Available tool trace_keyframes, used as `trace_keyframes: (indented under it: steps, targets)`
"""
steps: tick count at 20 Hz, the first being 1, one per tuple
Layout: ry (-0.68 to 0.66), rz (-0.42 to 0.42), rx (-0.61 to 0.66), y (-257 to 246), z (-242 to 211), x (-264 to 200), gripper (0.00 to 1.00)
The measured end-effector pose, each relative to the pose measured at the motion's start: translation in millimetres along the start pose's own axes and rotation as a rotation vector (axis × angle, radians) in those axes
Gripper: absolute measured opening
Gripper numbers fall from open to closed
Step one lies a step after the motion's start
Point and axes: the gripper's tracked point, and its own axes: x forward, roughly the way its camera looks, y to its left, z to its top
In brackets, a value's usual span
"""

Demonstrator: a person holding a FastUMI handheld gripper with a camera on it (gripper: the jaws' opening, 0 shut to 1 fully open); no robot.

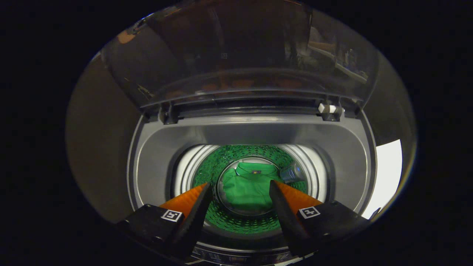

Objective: Put the clothes into the washing machine and then close the washing machine lid.

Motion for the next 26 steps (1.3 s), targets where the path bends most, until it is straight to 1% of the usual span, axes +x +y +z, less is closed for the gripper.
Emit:
trace_keyframes:
  steps: [7,10,12,16,21,24,26]
  targets:
    - [-0.130,0.021,-0.029,4.2,15.4,-46.8,0.99]
    - [-0.183,0.044,-0.013,7.2,25.1,-68.2,0.99]
    - [-0.243,0.064,-0.002,11.9,38.9,-91.6,0.99]
    - [-0.406,0.096,-0.002,17.6,81.0,-148.3,0.99]
    - [-0.606,0.150,0.021,33.2,150.5,-228.3,0.98]
    - [-0.692,0.168,0.006,37.6,184.6,-247.7,0.98]
    - [-0.716,0.179,0.012,44.5,208.1,-253.6,0.98]
